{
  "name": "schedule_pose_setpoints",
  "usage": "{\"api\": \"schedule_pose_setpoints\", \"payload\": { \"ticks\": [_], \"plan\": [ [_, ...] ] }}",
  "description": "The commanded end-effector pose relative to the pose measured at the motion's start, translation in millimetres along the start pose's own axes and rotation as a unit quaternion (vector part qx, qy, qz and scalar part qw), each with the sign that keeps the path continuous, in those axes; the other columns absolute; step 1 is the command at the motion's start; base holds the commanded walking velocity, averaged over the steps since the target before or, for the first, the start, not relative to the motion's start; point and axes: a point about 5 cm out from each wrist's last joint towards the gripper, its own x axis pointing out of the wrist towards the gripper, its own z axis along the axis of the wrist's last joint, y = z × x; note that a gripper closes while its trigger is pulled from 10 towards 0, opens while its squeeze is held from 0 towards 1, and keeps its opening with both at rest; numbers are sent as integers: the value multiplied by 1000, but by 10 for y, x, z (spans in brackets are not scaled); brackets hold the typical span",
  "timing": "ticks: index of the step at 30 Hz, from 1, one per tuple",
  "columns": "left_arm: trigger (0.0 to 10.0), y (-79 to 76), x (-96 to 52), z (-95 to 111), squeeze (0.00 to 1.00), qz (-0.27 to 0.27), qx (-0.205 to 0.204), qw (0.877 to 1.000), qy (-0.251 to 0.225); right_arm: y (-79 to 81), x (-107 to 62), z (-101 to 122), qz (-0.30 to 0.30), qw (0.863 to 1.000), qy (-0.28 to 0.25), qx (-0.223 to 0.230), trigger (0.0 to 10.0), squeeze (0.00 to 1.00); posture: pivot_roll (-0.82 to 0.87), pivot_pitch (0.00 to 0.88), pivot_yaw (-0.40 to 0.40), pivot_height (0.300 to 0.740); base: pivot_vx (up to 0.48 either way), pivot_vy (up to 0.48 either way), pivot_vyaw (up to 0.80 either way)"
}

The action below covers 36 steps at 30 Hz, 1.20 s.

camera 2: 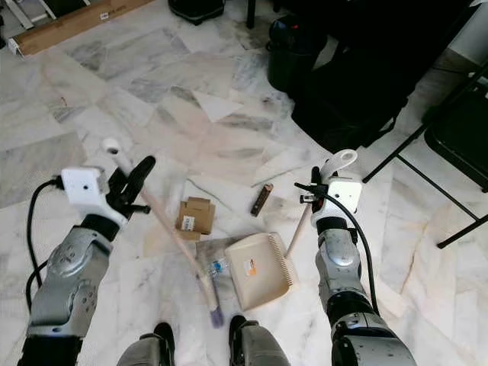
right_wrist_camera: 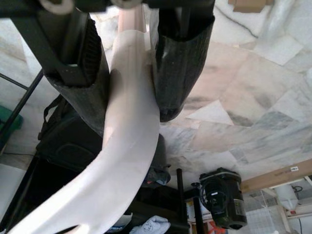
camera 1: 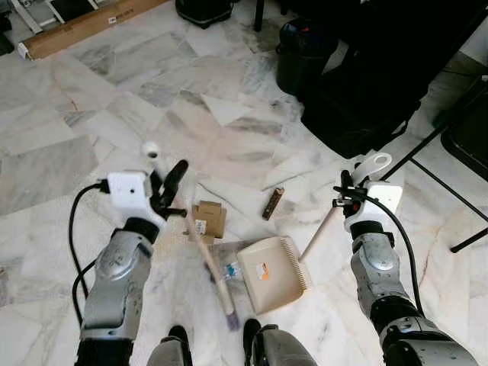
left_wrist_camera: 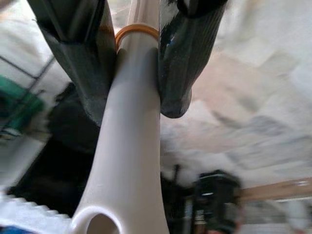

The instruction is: Sweep floor

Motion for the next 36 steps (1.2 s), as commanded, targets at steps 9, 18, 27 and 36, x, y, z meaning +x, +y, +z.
{"api": "schedule_pose_setpoints", "payload": {
  "ticks": [9, 18, 27, 36],
  "plan": [
    [10000, -292, 35, 95, 0, -56, -54, 997, -10, 65, -76, -168, 8, 999, 48, 6, 10000, 0, -23, 340, -80, 740, 0, 0, 0],
    [10000, -19, -107, 705, 0, 22, 37, 995, -94, 90, -105, -210, 7, 998, 57, 8, 10000, 0, 0, 325, -67, 740, 0, 0, 0],
    [10000, 262, -367, 583, 0, 5, 171, 985, 8, 102, -101, -212, 8, 998, 59, 8, 10000, 0, 12, 291, -59, 740, 0, 0, 0],
    [10000, 325, -488, 423, 0, -12, 202, 976, 78, 96, -80, -194, 6, 998, 56, 9, 10000, 0, 11, 289, -59, 740, 0, 0, 0]
  ]
}}
